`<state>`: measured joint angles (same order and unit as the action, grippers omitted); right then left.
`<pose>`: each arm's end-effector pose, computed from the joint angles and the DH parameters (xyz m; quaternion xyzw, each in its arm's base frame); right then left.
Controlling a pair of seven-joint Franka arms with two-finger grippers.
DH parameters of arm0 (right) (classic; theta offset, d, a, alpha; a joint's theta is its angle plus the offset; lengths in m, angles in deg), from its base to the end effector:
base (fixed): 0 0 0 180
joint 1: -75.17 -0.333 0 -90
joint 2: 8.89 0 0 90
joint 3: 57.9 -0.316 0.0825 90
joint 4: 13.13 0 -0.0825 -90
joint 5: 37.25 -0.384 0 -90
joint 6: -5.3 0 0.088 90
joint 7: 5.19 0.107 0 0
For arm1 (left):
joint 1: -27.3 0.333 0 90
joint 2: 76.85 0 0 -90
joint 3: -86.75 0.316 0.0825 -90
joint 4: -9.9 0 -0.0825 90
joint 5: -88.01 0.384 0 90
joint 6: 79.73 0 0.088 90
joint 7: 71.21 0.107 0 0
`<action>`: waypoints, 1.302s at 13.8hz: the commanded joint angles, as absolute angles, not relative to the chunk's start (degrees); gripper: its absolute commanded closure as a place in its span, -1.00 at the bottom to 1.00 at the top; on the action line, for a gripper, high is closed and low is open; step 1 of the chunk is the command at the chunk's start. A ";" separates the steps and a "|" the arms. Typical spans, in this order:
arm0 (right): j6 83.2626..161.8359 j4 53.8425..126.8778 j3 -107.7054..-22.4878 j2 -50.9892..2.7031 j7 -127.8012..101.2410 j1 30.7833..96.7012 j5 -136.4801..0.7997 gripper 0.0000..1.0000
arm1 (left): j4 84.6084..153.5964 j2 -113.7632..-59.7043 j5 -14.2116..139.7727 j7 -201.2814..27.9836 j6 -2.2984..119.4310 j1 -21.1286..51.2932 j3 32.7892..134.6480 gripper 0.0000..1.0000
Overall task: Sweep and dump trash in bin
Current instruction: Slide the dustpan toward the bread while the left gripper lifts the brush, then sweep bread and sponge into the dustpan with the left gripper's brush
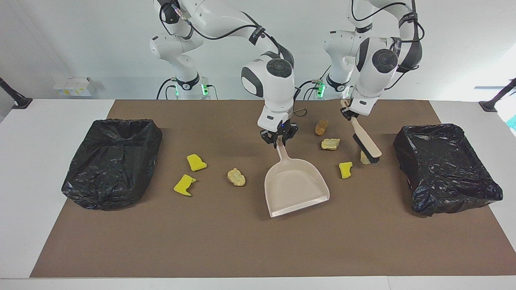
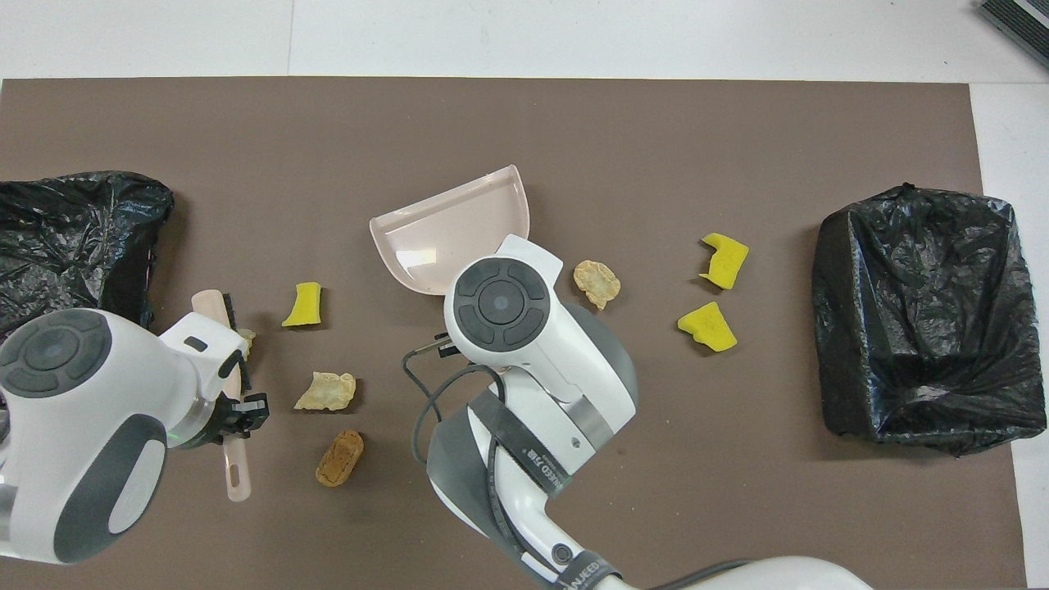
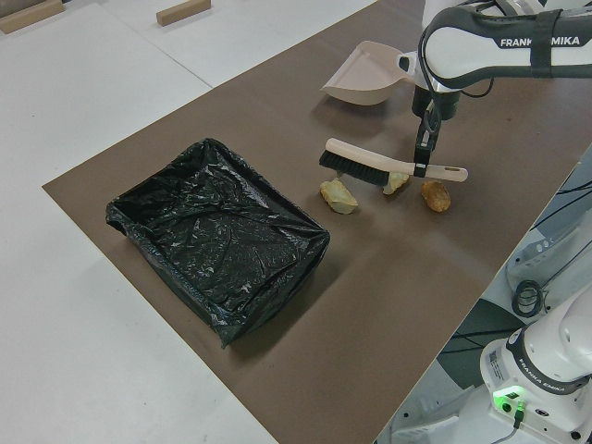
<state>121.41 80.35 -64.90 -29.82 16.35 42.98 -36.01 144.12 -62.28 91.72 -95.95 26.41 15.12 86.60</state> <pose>0.5214 0.4122 0.4123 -0.9879 -0.1536 -0.0080 0.0185 0.4266 -0.0881 0.4169 -0.9881 -0.0948 0.1019 0.0660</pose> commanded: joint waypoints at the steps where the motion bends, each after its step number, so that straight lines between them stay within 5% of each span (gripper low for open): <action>1: 114.49 81.62 -65.28 -26.39 2.95 46.41 -36.46 1.00 | 143.50 -64.01 92.93 -85.65 27.49 19.47 86.04 1.00; 10: 104.18 85.29 -65.28 -21.47 -40.59 54.33 -35.85 1.00 | 143.50 -66.30 94.25 -75.09 30.92 28.87 86.04 1.00; 15: 107.60 91.88 -65.02 -18.48 -54.22 55.39 -34.26 1.00 | 145.52 -67.17 94.25 -76.47 32.77 28.80 85.96 1.00; 18: 118.65 100.66 -65.10 -15.05 -60.89 55.57 -34.61 1.00 | 145.61 -68.93 94.07 -78.15 33.65 27.13 85.69 1.00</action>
<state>112.08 92.87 -64.70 -19.61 -56.02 54.79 -35.28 145.10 -67.84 93.35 -76.59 31.99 28.31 85.96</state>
